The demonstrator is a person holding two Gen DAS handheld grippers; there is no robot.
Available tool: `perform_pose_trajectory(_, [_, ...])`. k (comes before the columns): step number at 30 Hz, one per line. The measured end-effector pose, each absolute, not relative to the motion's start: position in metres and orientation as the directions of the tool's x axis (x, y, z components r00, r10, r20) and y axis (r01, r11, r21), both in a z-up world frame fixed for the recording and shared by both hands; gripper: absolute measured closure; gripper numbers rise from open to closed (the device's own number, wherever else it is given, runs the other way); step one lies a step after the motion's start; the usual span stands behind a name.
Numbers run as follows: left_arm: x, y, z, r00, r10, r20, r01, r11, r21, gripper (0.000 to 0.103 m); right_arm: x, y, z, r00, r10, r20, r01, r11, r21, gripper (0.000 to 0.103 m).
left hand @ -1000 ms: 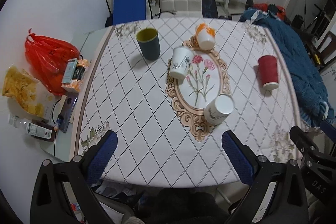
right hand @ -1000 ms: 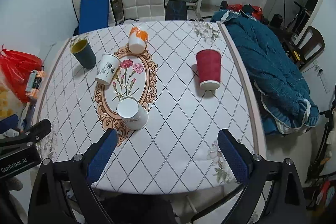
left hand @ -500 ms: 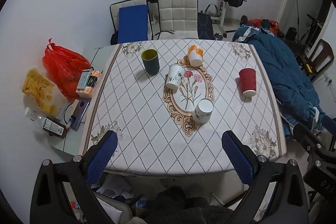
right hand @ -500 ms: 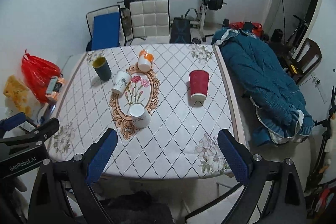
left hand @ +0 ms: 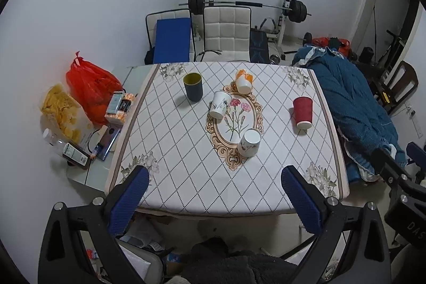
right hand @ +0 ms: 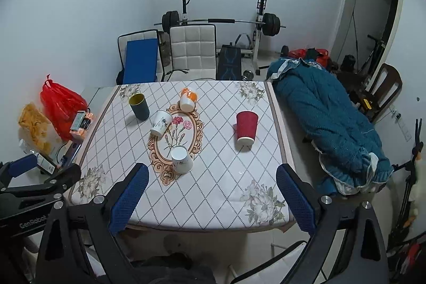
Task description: Flip cup upside down
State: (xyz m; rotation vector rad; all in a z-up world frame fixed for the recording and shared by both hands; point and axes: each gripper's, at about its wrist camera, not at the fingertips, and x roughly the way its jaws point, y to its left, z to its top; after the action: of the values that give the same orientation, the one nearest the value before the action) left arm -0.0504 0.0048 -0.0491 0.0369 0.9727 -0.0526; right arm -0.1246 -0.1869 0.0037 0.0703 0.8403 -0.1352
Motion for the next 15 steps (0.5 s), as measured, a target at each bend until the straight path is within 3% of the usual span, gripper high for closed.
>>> perform_pose_trajectory(15, [-0.059, 0.0017, -0.0407, 0.577, -0.018, -0.817, 0.045, 0.999, 0.01, 0.001, -0.1284, -0.1888, 0.0052, 0.653, -0.088, -0.752, 0.138, 0.99, 0.004, 0.004])
